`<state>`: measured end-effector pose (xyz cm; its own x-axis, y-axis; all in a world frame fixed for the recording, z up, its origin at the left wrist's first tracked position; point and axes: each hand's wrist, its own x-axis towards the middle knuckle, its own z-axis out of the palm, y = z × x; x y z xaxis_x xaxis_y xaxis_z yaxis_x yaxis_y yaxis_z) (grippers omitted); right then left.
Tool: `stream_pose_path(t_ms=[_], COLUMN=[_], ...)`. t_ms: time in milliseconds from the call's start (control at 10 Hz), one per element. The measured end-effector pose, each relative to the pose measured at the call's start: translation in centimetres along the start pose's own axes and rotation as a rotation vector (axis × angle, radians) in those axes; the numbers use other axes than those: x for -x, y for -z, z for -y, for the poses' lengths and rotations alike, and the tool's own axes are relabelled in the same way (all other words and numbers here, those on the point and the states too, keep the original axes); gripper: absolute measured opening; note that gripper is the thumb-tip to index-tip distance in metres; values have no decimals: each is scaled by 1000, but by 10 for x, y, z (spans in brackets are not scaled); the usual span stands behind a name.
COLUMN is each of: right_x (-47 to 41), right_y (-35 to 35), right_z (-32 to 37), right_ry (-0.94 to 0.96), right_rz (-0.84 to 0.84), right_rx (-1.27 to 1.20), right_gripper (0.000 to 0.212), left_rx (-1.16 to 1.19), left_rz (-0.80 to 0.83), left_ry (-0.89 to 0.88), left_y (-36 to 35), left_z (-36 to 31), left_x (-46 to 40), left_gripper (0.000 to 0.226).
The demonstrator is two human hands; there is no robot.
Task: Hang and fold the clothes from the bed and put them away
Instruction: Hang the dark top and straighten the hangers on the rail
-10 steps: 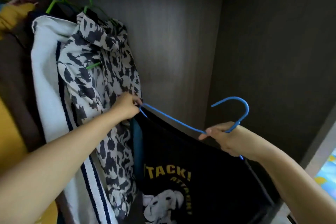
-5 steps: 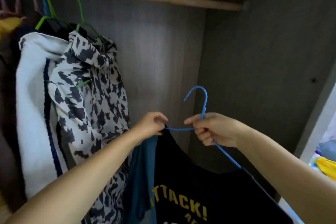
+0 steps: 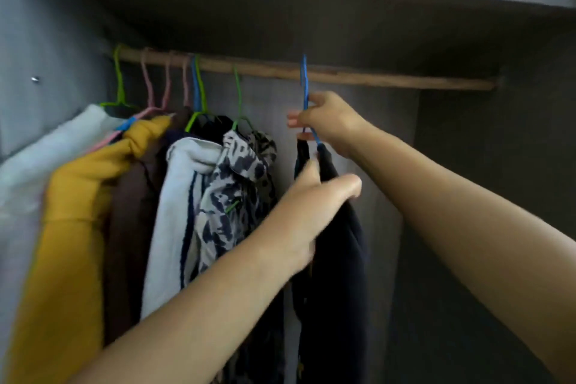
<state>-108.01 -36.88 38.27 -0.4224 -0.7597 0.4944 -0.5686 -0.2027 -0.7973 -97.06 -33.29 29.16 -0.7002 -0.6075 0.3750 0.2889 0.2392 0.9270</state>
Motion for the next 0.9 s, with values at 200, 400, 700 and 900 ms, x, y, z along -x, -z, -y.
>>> stream_pose_path(t_ms=[200,400,700,900], right_x=[-49,-36,-44,-24], right_y=[-36,-65,-117,-107], right_z=[20,-12,9,-17], right_ry=[55,-160,-97,33], right_rz=[-36,198,254,48], right_rx=[286,522,350,199], right_gripper=[10,34,25,39], left_rx=[-284,-404,-487,-935], left_rz=[-273,-272,-346,-268], left_ry=[2,100,28,-212], left_y=[48,71,126,124], left_z=[-31,-2,-5,3], left_x=[-40,-48,-39,-14], left_gripper=[59,52,65,75])
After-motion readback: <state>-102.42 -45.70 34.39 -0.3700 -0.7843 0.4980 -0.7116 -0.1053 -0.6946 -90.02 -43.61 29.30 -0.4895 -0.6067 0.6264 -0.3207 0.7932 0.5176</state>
